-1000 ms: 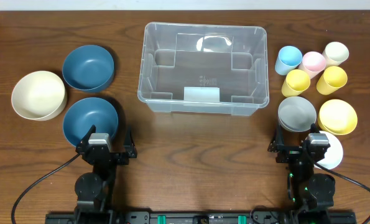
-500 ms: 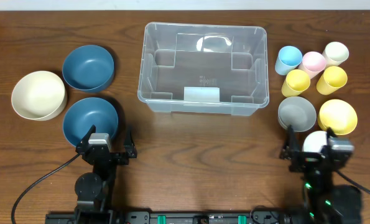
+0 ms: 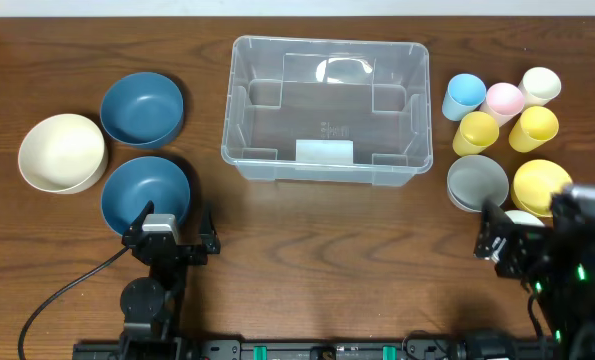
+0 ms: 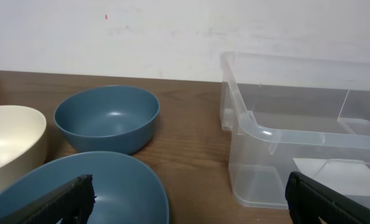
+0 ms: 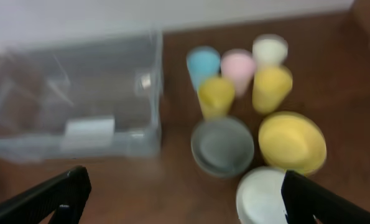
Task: Pack container
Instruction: 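Move right gripper to the white bowl and grasp its rim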
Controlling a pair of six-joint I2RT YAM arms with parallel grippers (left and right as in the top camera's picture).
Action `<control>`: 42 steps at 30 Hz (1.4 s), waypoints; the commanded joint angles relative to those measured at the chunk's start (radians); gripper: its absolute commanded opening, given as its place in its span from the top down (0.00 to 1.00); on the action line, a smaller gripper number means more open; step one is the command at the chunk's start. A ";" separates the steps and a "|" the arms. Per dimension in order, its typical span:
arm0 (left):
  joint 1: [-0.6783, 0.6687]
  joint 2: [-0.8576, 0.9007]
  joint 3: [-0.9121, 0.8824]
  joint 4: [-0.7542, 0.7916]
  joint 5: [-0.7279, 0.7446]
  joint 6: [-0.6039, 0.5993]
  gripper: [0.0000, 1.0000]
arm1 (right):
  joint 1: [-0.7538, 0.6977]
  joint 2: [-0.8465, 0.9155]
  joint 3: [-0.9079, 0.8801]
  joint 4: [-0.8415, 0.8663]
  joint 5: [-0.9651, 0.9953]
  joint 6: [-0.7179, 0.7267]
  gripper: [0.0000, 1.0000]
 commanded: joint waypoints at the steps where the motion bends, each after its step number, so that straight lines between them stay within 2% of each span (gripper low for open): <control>1: 0.005 -0.006 -0.019 -0.037 -0.009 -0.008 0.02 | -0.009 0.076 0.028 -0.032 -0.084 0.007 0.01; 5: 0.005 -0.006 -0.019 -0.037 -0.009 -0.008 0.02 | -0.009 0.127 0.026 -0.082 -0.225 -0.004 0.01; 10: 0.005 -0.006 -0.019 -0.037 -0.009 -0.008 0.02 | -0.010 0.170 0.024 -0.122 -0.201 0.029 0.02; 11: 0.005 -0.006 -0.019 -0.037 -0.009 -0.008 0.02 | -0.010 0.180 0.024 -0.148 -0.126 0.113 0.06; 14: 0.005 -0.006 -0.019 -0.037 -0.009 -0.008 0.02 | -0.013 0.210 0.024 -0.270 0.124 0.410 0.08; 16: 0.005 -0.006 -0.019 -0.037 -0.009 -0.008 0.02 | -0.029 0.230 0.024 -0.317 0.181 0.510 0.08; 22: 0.005 -0.006 -0.019 -0.037 -0.009 -0.008 0.02 | -0.153 0.279 0.021 -0.318 0.180 0.532 0.07; 30: 0.005 -0.006 -0.019 -0.037 -0.009 -0.008 0.02 | -0.410 0.347 -0.001 -0.287 0.169 0.537 0.08; 36: 0.005 -0.006 -0.019 -0.037 -0.009 -0.008 0.02 | -0.553 0.427 -0.122 -0.180 0.055 0.472 0.14; 42: 0.005 -0.006 -0.019 -0.037 -0.009 -0.008 0.02 | -0.600 0.515 -0.267 -0.032 -0.020 0.410 0.20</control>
